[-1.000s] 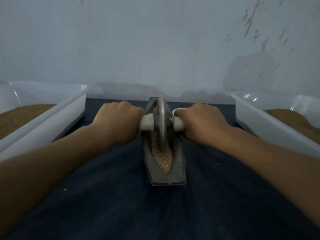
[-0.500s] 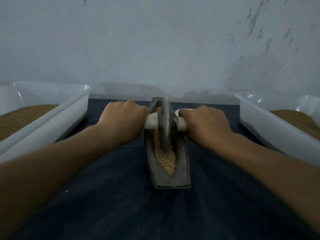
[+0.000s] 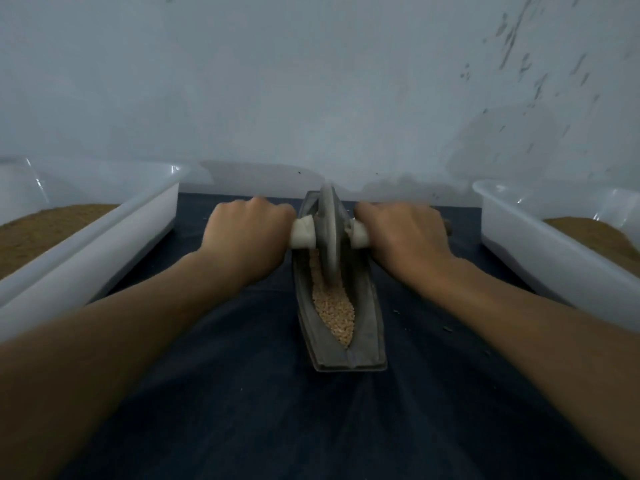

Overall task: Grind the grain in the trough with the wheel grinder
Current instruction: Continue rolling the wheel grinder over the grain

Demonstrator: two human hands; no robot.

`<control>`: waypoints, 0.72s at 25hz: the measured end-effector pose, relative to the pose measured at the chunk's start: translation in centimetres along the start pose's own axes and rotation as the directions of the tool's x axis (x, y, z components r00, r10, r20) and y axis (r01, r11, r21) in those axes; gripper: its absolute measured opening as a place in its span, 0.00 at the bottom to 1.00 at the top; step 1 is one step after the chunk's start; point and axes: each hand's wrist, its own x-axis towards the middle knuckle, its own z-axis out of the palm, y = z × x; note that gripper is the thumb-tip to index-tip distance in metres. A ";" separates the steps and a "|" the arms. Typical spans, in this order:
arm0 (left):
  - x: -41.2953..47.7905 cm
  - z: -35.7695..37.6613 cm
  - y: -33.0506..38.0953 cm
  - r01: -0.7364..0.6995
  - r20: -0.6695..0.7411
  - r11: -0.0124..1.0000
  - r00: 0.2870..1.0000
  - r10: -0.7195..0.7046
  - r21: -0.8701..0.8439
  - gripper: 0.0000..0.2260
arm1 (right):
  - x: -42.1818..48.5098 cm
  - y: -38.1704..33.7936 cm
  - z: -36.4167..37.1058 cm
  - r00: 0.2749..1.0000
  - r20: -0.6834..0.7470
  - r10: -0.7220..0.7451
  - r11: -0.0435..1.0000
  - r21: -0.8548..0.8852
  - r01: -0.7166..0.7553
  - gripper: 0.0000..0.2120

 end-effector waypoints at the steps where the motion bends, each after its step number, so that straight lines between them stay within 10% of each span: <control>1: -1.6 -0.2 -0.1 -0.055 -0.069 0.998 0.996 0.056 0.021 0.08 | -1.9 0.1 -0.2 0.994 -0.102 -0.050 0.999 -0.018 0.049 0.12; 6: -2.1 0.6 -0.1 -0.027 -0.105 0.998 0.994 0.032 0.049 0.12 | -2.3 0.0 0.2 0.983 -0.171 -0.062 0.998 -0.018 0.060 0.17; 11: 2.4 0.8 0.4 0.055 0.034 0.998 0.998 -0.056 0.032 0.03 | 1.5 -0.5 1.2 0.984 0.116 0.136 0.990 0.009 -0.138 0.07; 18: -2.7 0.3 -0.3 -0.095 -0.188 0.994 0.977 0.102 0.046 0.11 | -4.3 0.1 0.3 0.963 -0.262 -0.070 0.995 0.055 0.087 0.06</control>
